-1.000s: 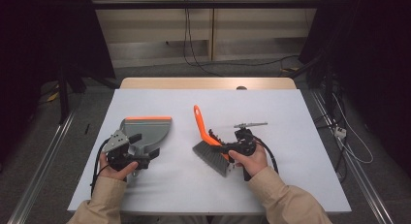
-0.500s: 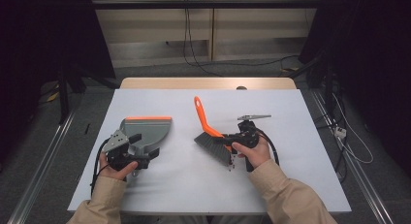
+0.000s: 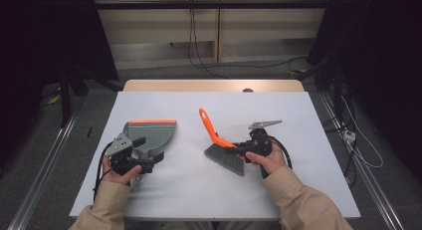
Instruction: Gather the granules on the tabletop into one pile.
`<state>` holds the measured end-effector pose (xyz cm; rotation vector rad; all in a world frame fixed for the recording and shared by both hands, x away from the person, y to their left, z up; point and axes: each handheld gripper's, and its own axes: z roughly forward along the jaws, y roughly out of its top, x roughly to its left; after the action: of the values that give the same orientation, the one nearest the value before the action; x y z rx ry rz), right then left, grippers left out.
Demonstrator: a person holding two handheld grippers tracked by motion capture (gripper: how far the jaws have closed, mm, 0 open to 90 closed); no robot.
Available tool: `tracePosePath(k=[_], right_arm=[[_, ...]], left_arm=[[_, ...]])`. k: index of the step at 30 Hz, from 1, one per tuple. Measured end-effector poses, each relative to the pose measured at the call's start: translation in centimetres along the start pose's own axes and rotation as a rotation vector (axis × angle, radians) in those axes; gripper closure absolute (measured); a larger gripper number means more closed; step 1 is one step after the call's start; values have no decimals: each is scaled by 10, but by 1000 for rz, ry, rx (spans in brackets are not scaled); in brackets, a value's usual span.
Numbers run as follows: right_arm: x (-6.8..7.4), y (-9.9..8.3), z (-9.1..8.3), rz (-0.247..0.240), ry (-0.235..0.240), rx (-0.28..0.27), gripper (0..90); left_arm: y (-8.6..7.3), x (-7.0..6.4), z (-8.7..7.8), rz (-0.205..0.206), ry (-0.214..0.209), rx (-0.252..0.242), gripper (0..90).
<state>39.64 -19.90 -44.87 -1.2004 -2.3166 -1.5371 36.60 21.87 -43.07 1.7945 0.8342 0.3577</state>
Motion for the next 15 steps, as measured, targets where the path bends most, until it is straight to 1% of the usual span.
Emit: tracePosePath(k=[1,2,4,5,7,11,14,15], right_arm=[[0,2,1,-3,-1,-1,714],[0,5,2,-14,-13,-5,714],[-1,8,4,-17,-22,-6,714],[-2,9,4,-17,-17,-7,714],[-1,11,4,1,3,-21,714],[3,16,-1,6,26,-44,714],[4,25,-9,-45,5,-68,713],[4,29,-11,-68,-10,-78,713]], left_arm=[[0,0,0,0,0,0,56],[0,0,0,1,0,1,56],[0,0,0,3,1,1,56],[0,0,-1,4,1,1,56],[0,1,-1,4,0,-1,56],[0,1,-1,5,-1,-2,56],[0,0,-1,7,-2,0,56],[0,0,-1,4,-2,-1,56]])
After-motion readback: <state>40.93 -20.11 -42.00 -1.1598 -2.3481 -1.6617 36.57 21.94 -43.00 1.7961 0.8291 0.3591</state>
